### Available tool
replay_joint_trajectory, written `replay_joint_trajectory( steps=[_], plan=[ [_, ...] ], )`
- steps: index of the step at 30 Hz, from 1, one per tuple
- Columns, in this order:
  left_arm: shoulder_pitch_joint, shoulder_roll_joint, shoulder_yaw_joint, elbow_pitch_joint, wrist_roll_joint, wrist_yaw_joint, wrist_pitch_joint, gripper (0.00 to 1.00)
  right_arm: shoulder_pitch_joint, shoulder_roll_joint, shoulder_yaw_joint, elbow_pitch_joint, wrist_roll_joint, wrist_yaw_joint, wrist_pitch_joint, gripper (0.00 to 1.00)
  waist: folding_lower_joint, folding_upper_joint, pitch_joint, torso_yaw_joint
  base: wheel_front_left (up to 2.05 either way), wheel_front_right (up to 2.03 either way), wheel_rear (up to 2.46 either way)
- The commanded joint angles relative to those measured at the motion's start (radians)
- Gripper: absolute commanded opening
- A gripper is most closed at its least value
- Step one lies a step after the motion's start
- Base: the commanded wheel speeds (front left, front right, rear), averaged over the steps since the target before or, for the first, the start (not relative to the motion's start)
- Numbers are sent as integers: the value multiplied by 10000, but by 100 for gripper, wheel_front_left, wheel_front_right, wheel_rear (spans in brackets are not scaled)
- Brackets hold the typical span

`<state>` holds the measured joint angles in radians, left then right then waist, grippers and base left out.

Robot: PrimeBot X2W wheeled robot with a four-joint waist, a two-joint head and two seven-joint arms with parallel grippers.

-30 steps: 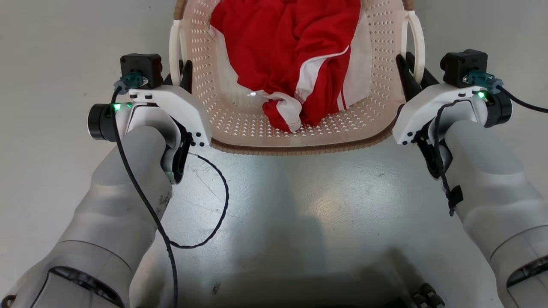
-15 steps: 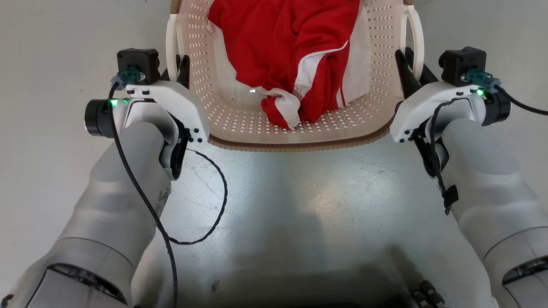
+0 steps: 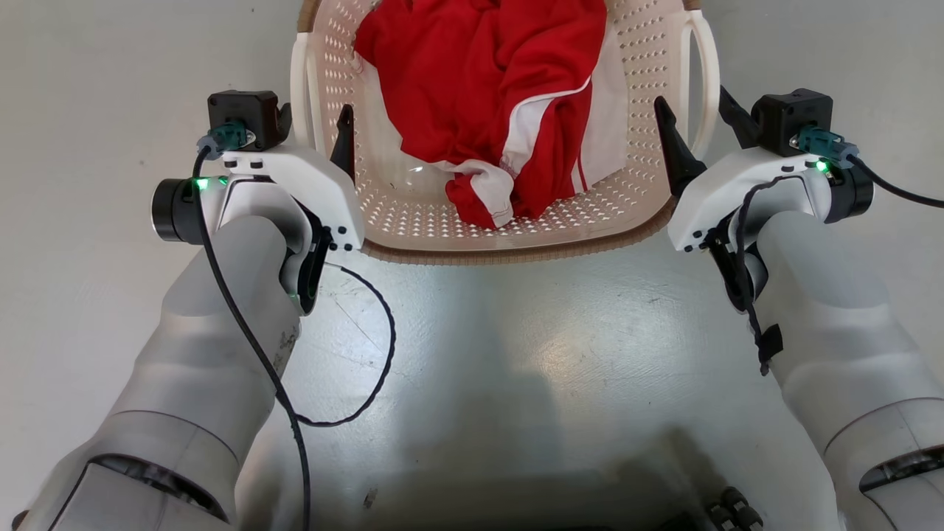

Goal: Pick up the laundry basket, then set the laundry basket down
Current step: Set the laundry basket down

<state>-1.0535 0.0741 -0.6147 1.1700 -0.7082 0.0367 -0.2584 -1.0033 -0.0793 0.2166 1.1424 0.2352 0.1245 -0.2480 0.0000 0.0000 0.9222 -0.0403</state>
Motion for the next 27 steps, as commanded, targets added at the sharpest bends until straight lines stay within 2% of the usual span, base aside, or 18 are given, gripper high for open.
replay_joint_trajectory(
  steps=[1,10,13,27],
  plan=[
    [87,303,189,-15,127,92,-34,100,652,208,17,-148,-129,62,-137,100,0,0,-54,-40,0,0,0],
    [365,400,398,32,350,203,-34,100,989,264,-528,-582,-508,62,-137,100,0,0,-583,-161,0,0,0],
    [587,488,469,-220,573,360,-34,100,1179,273,-746,-796,-661,62,-137,100,0,0,-885,-152,0,0,0],
    [2331,395,1557,-1535,1154,401,-34,100,2523,218,-2038,-2183,-1992,62,-137,100,0,0,-3061,52,0,0,0]
  ],
)
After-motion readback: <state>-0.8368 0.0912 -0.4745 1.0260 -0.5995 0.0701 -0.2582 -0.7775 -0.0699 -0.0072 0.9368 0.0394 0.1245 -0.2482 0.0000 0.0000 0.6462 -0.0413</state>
